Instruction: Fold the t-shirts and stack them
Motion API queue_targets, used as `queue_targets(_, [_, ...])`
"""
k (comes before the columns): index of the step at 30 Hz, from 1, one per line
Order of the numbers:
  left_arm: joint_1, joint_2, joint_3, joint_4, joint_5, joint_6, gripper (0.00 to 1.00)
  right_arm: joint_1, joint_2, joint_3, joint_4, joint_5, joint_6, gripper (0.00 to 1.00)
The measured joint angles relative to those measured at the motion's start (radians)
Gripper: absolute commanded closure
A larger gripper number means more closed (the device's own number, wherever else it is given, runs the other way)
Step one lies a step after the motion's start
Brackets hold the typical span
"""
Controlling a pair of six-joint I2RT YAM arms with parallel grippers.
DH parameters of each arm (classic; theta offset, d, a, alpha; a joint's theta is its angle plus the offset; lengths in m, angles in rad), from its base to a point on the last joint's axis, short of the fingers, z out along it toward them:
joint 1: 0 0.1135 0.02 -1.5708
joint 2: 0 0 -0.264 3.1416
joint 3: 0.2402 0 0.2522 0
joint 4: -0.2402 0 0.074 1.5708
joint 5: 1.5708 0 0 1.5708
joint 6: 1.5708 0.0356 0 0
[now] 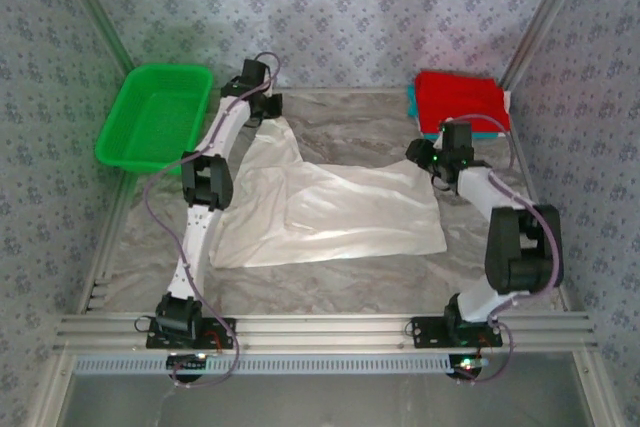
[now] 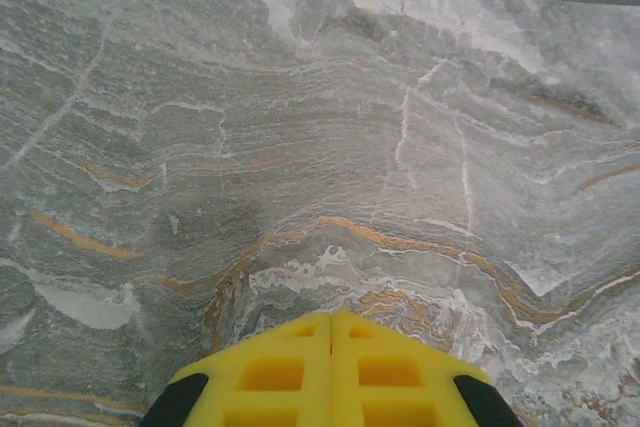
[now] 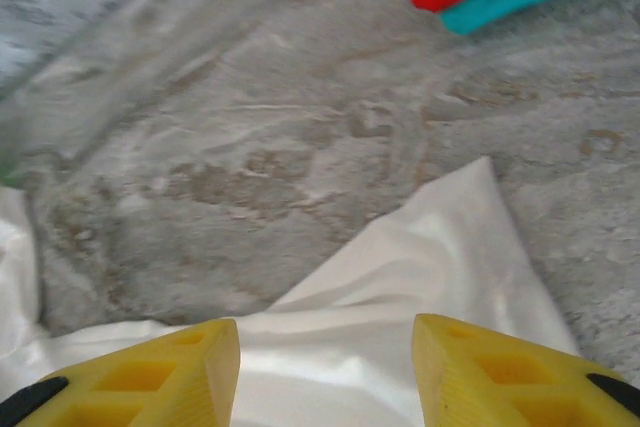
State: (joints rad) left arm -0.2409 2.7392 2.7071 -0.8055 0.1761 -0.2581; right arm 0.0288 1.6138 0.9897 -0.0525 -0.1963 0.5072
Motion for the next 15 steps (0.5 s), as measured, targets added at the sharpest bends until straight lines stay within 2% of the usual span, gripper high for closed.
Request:
queue_targets(6, [-0.005, -0.088, 0.0, -0.007, 0.0, 0.021, 1.0, -0.051, 0.177, 0.179, -0.114, -0.024, 0.0, 0.38])
queue_targets(15, [-0.024, -0.243, 0.029, -0.008, 0.003, 0.066, 1.0, -0.088, 0.34, 0.358, -0.271, -0.02, 0.0, 0.4])
